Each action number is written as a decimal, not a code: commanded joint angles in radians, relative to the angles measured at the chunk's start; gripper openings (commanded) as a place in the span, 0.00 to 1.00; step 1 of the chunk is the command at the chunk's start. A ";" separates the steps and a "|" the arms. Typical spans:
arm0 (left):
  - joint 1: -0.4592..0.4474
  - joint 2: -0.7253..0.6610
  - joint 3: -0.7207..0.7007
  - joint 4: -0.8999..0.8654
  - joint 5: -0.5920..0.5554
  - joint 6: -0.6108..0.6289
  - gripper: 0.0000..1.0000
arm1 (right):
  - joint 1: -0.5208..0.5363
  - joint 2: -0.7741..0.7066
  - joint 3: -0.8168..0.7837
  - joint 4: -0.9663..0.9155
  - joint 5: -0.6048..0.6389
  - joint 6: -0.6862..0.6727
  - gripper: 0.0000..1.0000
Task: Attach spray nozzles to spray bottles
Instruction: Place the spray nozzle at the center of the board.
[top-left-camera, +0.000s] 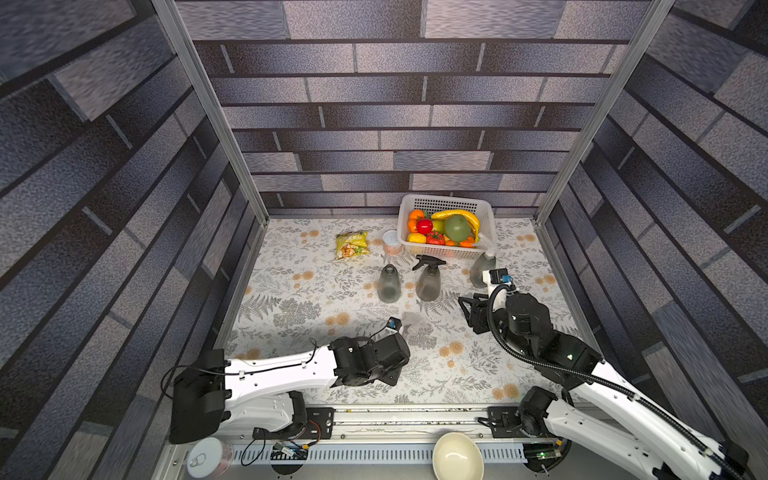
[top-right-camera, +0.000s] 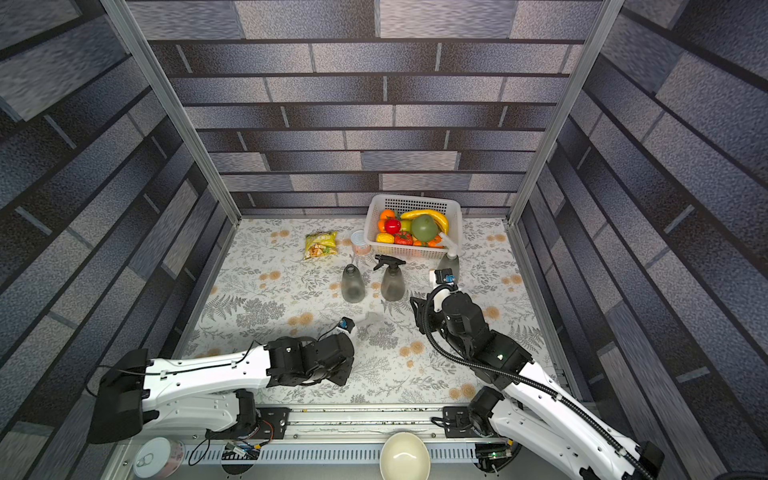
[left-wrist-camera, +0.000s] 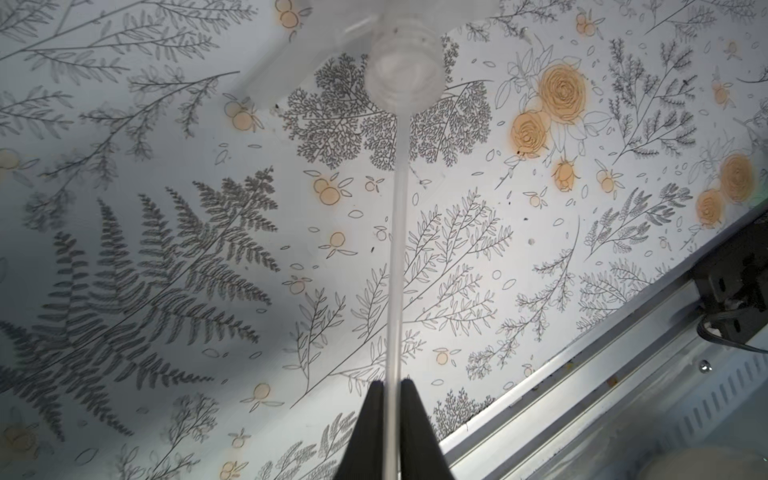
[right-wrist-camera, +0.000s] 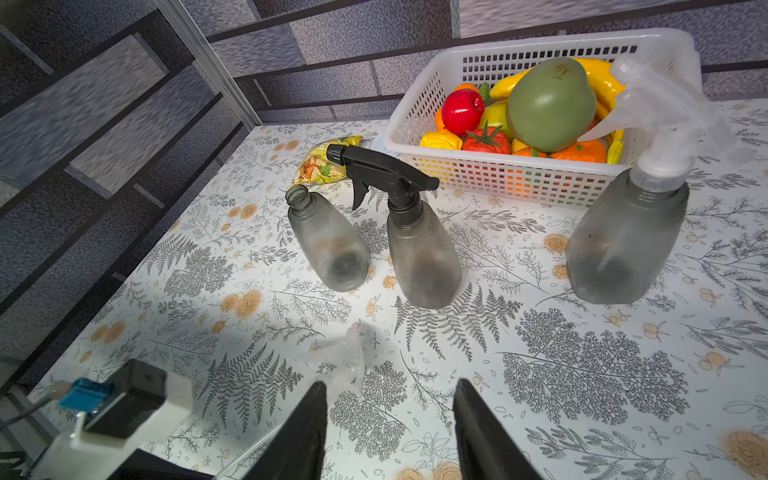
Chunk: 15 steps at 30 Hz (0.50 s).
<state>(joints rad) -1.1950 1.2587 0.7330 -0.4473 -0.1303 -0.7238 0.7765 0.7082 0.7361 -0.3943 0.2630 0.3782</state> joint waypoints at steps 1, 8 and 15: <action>0.042 0.051 0.013 0.160 0.043 0.042 0.17 | 0.003 -0.019 0.043 -0.045 0.012 0.016 0.51; 0.071 0.093 0.030 0.191 0.025 0.096 0.39 | 0.003 -0.024 0.062 -0.081 0.018 0.018 0.53; 0.103 -0.372 -0.083 0.062 -0.213 0.130 0.72 | 0.050 0.144 0.211 -0.112 -0.045 -0.035 0.60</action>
<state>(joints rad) -1.1145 1.0775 0.6930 -0.3077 -0.2008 -0.6235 0.7925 0.7994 0.8837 -0.4831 0.2375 0.3691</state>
